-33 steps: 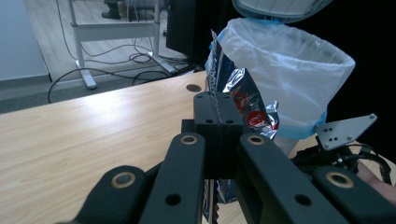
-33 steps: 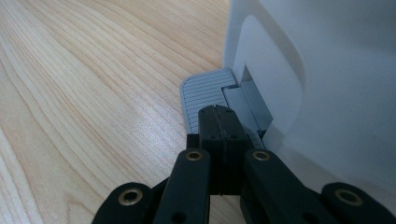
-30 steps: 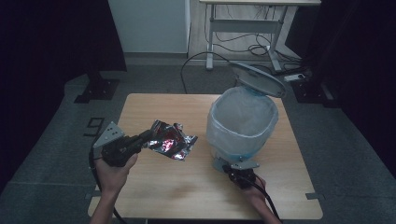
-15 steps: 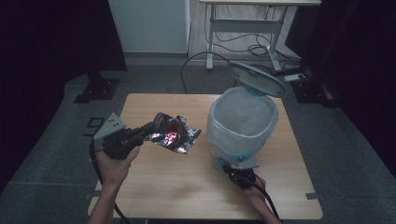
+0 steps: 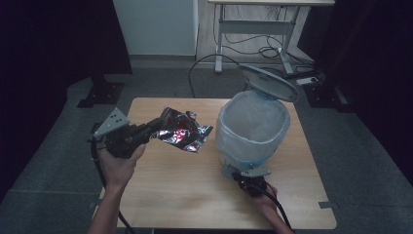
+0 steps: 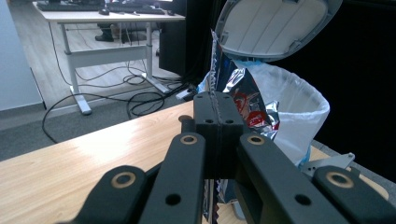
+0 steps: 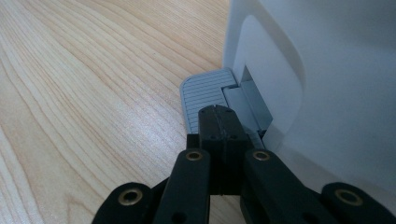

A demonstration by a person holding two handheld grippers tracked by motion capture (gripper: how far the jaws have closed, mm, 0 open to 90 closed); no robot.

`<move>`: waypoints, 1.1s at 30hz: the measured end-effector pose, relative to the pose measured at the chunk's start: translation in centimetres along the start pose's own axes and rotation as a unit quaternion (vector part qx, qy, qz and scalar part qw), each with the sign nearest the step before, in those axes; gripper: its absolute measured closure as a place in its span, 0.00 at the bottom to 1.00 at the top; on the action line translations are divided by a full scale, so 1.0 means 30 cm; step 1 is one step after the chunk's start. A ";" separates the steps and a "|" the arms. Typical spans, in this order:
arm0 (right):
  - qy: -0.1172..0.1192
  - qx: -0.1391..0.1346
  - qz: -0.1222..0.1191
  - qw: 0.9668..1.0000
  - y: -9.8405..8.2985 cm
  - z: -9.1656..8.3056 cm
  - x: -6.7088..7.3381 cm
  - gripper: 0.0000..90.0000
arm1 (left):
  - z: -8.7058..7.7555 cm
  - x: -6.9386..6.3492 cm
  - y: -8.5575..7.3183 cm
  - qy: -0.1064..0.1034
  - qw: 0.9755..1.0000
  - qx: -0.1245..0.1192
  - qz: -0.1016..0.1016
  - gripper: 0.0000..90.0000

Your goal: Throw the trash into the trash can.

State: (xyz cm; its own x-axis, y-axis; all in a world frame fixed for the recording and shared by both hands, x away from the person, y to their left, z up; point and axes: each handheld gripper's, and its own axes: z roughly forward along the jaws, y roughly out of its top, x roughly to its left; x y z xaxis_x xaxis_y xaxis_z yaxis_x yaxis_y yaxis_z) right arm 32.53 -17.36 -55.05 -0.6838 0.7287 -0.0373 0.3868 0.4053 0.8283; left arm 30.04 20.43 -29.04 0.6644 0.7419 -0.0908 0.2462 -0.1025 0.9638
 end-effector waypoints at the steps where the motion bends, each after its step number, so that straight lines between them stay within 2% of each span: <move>1: 0.000 0.000 0.000 1.000 0.000 0.000 0.000 1.00 | 0.002 -0.001 0.005 0.000 1.000 -0.001 0.001 1.00; 17: 0.001 0.000 0.003 1.000 0.000 0.000 -0.001 1.00 | 0.060 -0.009 0.064 -0.001 1.000 0.001 0.005 1.00; 33: 0.001 -0.001 0.001 1.000 0.000 0.001 -0.002 1.00 | 0.132 -0.019 0.110 -0.011 1.000 -0.003 0.009 1.00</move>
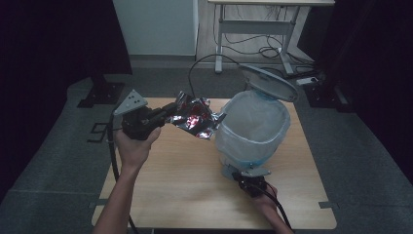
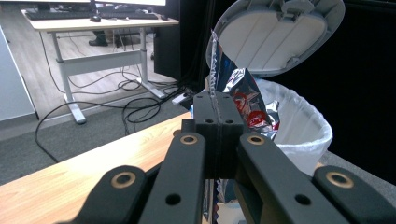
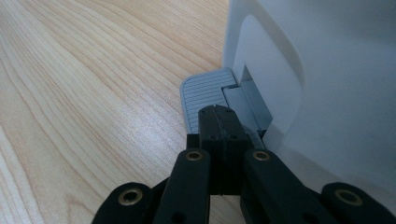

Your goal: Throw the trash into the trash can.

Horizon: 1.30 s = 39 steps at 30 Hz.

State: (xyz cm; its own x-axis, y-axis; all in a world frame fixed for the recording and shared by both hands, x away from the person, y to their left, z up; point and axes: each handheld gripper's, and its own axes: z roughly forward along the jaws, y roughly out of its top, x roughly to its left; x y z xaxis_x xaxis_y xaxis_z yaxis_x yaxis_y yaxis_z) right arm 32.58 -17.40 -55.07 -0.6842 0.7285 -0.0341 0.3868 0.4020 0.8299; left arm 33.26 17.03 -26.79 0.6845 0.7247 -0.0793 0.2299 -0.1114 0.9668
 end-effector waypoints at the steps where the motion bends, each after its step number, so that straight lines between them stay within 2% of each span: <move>1: 0.000 0.001 0.001 1.000 0.000 0.000 0.000 1.00 | 0.003 0.000 0.005 -0.001 1.000 -0.001 0.001 1.00; 16: 0.000 0.000 0.001 1.000 0.000 0.000 0.000 1.00 | 0.034 -0.007 0.049 -0.008 1.000 -0.013 0.004 1.00; 39: -0.001 0.000 0.000 1.000 0.000 0.000 0.001 1.00 | 0.126 -0.029 0.085 -0.023 1.000 -0.016 0.003 1.00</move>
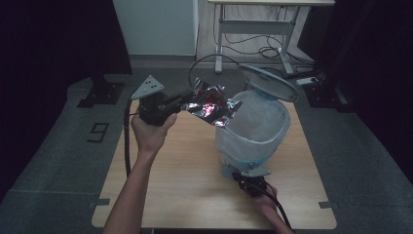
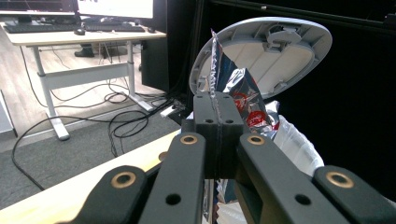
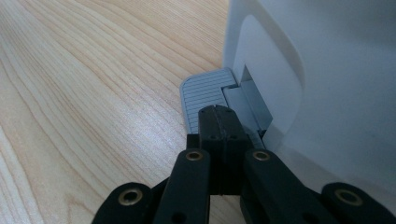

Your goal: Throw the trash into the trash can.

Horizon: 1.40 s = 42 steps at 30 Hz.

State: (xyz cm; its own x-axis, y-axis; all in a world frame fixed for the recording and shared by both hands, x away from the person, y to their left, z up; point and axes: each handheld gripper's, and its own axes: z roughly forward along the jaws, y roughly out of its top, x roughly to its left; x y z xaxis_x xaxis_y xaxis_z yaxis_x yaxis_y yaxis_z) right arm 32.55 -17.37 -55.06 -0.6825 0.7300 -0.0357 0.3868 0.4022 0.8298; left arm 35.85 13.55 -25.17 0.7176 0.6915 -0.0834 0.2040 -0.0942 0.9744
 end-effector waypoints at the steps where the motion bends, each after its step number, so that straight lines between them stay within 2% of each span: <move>1: 0.000 0.000 0.000 1.000 0.000 0.000 0.000 1.00 | 0.005 -0.001 0.002 -0.001 1.000 0.000 0.001 1.00; 24: 0.000 0.000 -0.001 1.000 0.000 0.000 -0.001 1.00 | 0.079 -0.010 0.027 -0.009 1.000 -0.004 0.000 1.00; 42: 0.000 0.000 0.000 1.000 0.000 0.000 -0.001 1.00 | 0.180 -0.031 0.029 -0.019 1.000 0.000 -0.006 1.00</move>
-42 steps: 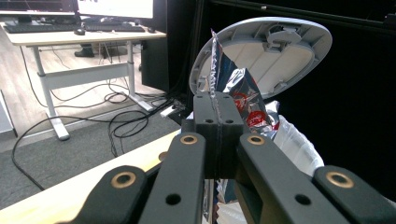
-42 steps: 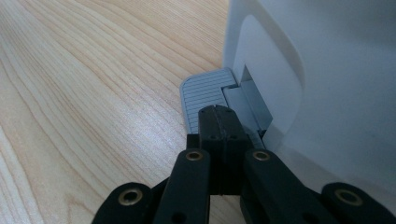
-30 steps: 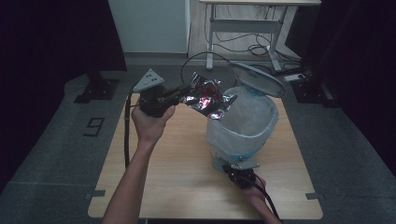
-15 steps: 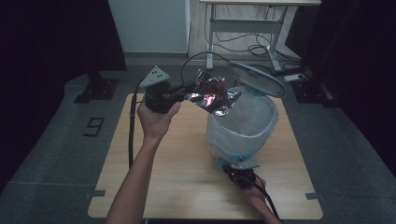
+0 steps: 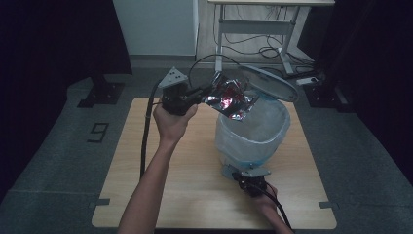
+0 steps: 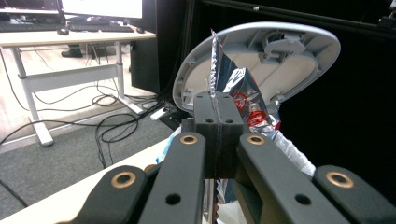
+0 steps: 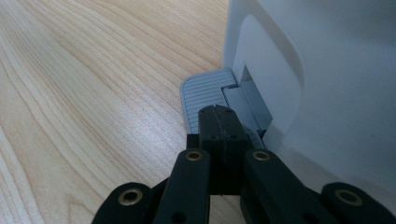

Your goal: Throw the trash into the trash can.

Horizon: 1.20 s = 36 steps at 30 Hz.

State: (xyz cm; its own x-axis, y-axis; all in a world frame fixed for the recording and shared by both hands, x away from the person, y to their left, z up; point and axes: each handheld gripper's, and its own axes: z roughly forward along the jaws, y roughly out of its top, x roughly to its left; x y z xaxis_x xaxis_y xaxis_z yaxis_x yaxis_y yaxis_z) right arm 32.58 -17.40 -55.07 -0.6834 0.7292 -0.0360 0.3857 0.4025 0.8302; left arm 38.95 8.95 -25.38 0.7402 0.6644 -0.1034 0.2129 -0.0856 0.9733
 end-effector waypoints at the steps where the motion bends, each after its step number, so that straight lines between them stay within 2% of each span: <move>1: 0.001 0.000 0.001 1.000 0.000 0.000 0.000 1.00 | 0.006 -0.001 -0.001 -0.001 1.000 0.001 0.000 1.00; 7: 0.000 0.000 0.001 1.000 0.000 0.000 0.000 1.00 | 0.035 -0.006 -0.007 -0.002 1.000 0.011 0.007 1.00; 13: 0.000 0.000 0.001 1.000 0.000 0.000 0.001 1.00 | 0.053 -0.005 -0.010 -0.003 1.000 0.010 0.001 1.00; 36: 0.001 0.001 0.001 1.000 0.000 -0.001 0.000 1.00 | 0.188 -0.050 -0.044 -0.019 0.999 0.030 0.001 1.00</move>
State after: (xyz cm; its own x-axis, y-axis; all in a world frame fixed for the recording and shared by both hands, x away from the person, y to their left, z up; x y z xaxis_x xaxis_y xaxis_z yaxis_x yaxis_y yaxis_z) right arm 32.57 -17.41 -55.06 -0.6834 0.7293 -0.0337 0.3879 0.4018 0.8295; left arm 41.15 3.89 -27.67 0.7645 0.6351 -0.1102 0.2476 -0.1315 0.9599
